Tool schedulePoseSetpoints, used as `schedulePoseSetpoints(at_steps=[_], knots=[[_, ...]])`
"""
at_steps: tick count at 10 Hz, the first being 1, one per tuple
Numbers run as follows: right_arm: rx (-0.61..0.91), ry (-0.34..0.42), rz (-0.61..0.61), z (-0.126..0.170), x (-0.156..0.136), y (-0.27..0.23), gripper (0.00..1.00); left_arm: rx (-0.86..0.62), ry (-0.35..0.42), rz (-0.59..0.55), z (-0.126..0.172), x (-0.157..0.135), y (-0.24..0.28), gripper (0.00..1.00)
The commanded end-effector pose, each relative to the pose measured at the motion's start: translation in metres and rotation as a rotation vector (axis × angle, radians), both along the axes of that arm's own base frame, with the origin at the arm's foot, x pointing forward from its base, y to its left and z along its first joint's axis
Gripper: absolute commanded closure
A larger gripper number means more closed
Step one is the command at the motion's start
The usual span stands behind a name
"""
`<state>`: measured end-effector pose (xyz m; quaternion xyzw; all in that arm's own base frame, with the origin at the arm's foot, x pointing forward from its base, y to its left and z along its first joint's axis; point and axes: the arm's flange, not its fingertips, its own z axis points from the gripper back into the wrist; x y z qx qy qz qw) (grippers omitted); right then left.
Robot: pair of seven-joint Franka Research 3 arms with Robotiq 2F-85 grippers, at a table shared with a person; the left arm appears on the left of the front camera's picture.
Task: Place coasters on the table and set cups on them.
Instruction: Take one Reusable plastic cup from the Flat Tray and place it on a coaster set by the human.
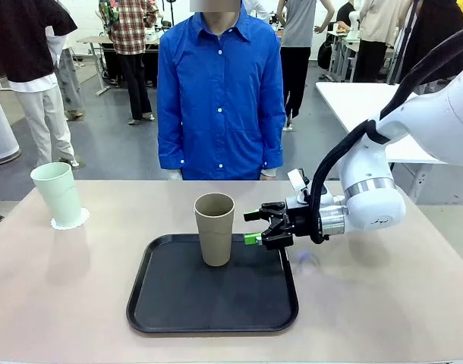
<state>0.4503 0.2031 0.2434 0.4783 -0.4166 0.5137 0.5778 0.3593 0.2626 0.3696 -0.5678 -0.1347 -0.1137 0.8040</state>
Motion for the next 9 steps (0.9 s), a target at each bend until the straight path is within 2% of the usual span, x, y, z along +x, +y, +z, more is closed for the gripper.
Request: schedulePoseSetpoints(at_steps=[1,9], knots=[[-0.01,0.023,-0.033,-0.002,0.002,0.014,0.0,0.002,-0.001,0.004,0.001,-0.001,0.001,0.0],[-0.011,0.049,0.051,-0.007,0.002,0.042,0.0,0.002,-0.001,0.004,0.001,-0.001,0.001,0.0]])
